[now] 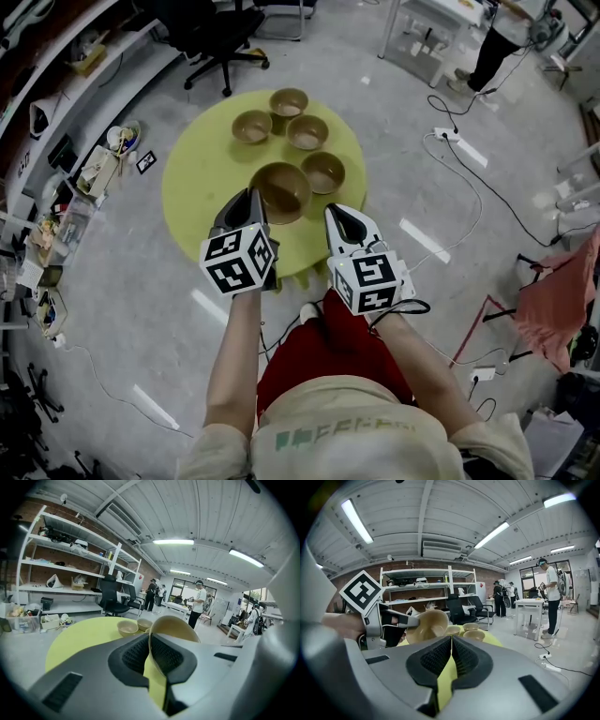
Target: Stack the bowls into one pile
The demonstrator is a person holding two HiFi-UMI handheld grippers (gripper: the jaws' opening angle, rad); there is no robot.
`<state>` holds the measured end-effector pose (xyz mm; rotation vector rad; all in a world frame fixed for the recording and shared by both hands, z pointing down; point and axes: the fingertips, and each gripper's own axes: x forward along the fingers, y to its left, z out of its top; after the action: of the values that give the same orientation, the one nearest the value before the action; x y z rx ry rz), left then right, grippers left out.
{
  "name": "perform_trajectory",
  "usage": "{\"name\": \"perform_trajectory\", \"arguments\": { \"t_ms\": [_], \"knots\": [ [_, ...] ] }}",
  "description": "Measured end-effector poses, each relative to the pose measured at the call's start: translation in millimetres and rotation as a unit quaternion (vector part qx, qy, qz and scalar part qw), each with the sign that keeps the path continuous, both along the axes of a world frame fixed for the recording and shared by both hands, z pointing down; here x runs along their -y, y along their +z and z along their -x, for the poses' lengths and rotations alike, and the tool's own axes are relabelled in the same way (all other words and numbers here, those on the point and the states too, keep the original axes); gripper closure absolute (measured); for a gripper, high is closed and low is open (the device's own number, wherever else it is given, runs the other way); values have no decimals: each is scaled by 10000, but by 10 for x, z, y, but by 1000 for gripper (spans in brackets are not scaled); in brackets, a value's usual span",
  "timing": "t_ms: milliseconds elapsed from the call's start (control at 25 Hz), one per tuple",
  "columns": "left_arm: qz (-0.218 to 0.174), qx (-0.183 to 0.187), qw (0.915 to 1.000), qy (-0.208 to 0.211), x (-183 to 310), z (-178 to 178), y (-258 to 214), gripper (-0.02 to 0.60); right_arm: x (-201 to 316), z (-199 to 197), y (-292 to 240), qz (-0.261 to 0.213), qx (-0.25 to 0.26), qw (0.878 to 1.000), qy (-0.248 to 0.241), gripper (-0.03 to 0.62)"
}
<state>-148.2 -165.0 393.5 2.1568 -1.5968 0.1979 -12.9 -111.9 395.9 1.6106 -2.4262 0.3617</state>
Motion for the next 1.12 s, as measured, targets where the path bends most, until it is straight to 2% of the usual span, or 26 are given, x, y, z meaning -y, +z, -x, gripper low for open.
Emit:
{"name": "perform_trajectory", "arguments": {
  "t_ms": [560,1120],
  "knots": [
    [126,58,9991,413,409,-762,143,546,289,-774,178,172,63,9983,547,557],
    [419,159,9986,278,774,-1247,410,546,670,-1242,387,422,156,9981,432,557]
  ]
}}
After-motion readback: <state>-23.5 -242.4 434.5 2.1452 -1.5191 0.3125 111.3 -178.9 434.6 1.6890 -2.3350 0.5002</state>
